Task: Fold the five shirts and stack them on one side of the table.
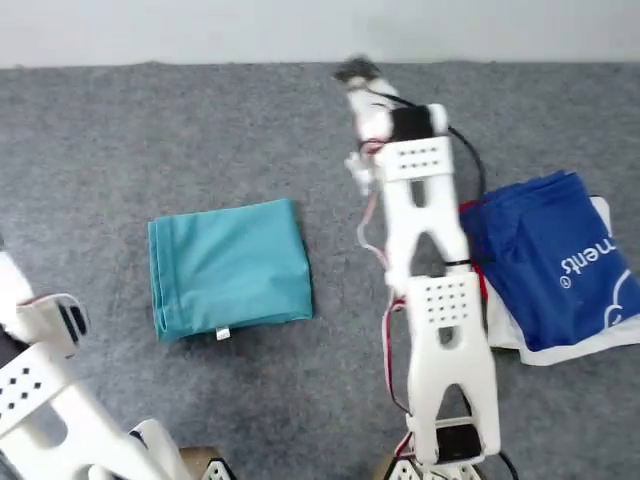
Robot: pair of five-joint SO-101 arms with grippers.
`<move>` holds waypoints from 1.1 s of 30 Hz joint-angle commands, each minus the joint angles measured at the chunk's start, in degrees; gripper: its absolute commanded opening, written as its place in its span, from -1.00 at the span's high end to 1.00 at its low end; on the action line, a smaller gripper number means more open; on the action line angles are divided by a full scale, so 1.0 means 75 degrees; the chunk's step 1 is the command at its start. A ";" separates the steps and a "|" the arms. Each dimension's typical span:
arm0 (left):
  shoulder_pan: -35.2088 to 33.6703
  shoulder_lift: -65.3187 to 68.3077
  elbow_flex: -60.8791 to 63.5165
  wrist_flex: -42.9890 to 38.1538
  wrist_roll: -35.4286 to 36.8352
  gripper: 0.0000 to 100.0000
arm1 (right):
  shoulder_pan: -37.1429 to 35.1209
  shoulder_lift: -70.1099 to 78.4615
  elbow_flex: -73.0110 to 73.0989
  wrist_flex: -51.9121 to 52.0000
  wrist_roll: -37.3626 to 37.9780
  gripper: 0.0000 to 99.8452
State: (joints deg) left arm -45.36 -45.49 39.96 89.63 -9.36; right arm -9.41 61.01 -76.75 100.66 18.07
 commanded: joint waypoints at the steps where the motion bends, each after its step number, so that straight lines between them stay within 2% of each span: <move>1: 0.0035 -0.0082 0.0686 -0.0023 -0.0023 0.68 | 0.0299 -0.0639 0.1383 0.0322 -0.0340 -0.01; 4: 0.0023 -0.0094 0.0897 -0.0246 -0.0023 0.68 | 0.0029 -0.0639 0.2426 0.0322 -0.0809 -0.01; 11: 0.0035 -0.0047 0.0908 -0.0281 -0.0023 0.68 | -0.0779 -0.0568 0.3610 0.0299 -0.0821 -0.01; 26: 0.0035 -0.0082 0.1905 -0.1137 -0.0012 0.68 | -0.0908 -0.0123 0.3915 0.0287 -0.0821 -0.01; 30: 0.0035 -0.0082 0.1905 -0.1149 -0.0012 0.68 | -0.1495 -0.0147 0.3903 0.0311 -0.0070 -0.01; 33: 0.0035 -0.0082 0.1905 -0.1149 -0.0012 0.68 | -0.1963 -0.0639 0.3903 0.0311 0.0023 -0.01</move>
State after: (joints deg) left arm -45.36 -45.49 54.20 81.80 -9.36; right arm -17.67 58.46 -48.44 100.66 16.57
